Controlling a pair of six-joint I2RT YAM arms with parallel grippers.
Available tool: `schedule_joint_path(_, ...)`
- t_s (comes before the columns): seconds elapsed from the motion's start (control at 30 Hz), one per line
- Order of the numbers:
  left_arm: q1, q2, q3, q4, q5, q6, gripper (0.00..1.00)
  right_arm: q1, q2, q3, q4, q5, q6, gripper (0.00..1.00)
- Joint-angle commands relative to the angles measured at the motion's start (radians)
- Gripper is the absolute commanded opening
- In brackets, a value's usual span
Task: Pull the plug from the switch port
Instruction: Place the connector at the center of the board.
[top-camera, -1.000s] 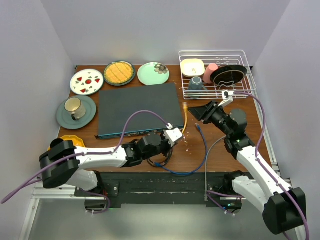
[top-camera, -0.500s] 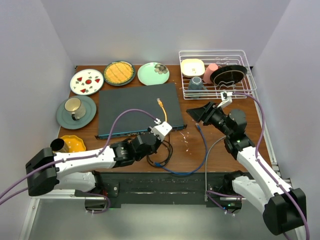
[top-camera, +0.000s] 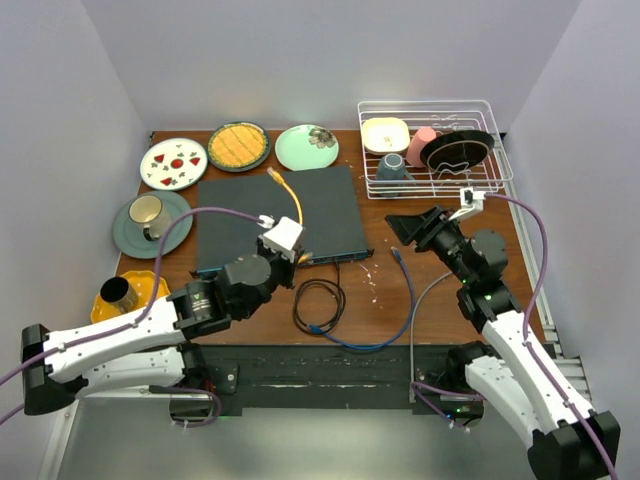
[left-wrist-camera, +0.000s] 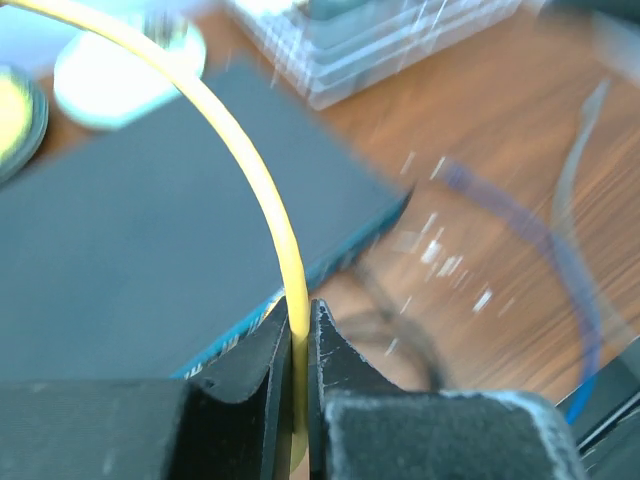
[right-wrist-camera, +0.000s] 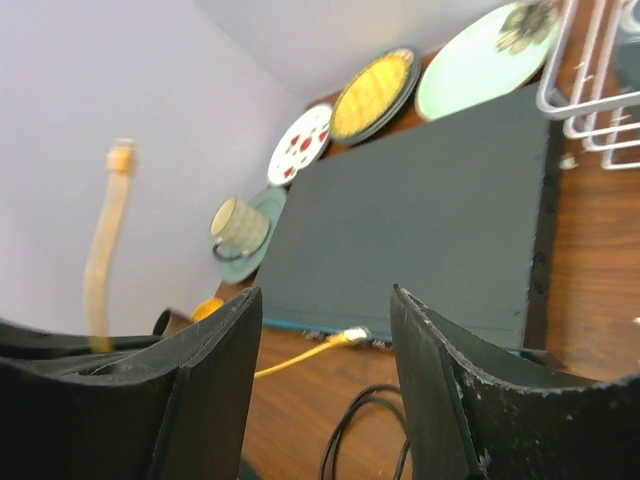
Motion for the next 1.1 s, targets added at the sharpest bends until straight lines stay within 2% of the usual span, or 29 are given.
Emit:
schedule_joint_path(0.0,0.0,0.059,0.113,0.28,0.093,0.065,0.0,-0.003,-0.036,0.041,-0.153,0.188,-0.036,0.57)
schedule_joint_path(0.07,0.0,0.131,0.189,0.337,0.187,0.073,0.0,-0.001,-0.072,0.038,-0.196,0.239,-0.021,0.56)
schedule_joint_path(0.13,0.0,0.267,0.295,0.351,0.286,0.085,0.0,-0.003,-0.122,0.012,-0.199,0.273,-0.007,0.54)
schedule_joint_path(0.27,0.015,0.487,0.395,0.429,0.346,0.082,0.0,0.017,-0.323,-0.075,-0.09,0.278,0.014,0.53)
schedule_joint_path(0.4,0.081,0.721,0.498,0.464,0.501,-0.02,0.0,0.02,-0.349,-0.048,-0.11,0.273,-0.013,0.53)
schedule_joint_path(0.53,0.084,0.83,0.556,0.573,0.608,-0.039,0.0,0.022,-0.36,-0.009,-0.173,0.279,-0.052,0.53)
schedule_joint_path(0.67,0.086,1.046,0.726,0.506,0.728,-0.053,0.0,0.022,-0.373,0.001,-0.178,0.264,-0.05,0.53)
schedule_joint_path(0.7,0.086,1.076,0.79,0.498,0.763,-0.06,0.01,0.022,-0.371,0.011,-0.182,0.262,-0.053,0.54)
schedule_joint_path(0.8,0.086,1.15,0.832,0.562,0.891,-0.106,0.07,0.022,-0.377,0.021,-0.187,0.262,-0.059,0.53)
schedule_joint_path(0.87,0.087,1.191,0.852,0.604,0.934,-0.132,0.19,0.022,-0.377,0.026,-0.185,0.256,-0.061,0.53)
schedule_joint_path(0.9,0.089,1.205,0.884,0.598,0.951,-0.138,0.32,0.02,-0.376,0.035,-0.185,0.246,-0.064,0.53)
schedule_joint_path(0.93,0.09,1.217,0.9,0.571,0.968,-0.14,0.59,0.02,-0.374,0.04,-0.191,0.243,-0.067,0.54)
schedule_joint_path(0.97,0.09,1.217,0.904,0.558,0.96,-0.139,0.76,0.02,-0.371,0.044,-0.194,0.241,-0.07,0.54)
schedule_joint_path(1.0,0.09,1.208,0.883,0.556,0.949,-0.137,1.0,0.022,-0.371,0.054,-0.199,0.241,-0.078,0.54)
schedule_joint_path(1.07,0.096,1.152,0.83,0.592,0.894,-0.137,1.0,0.022,-0.369,0.058,-0.207,0.244,-0.081,0.54)
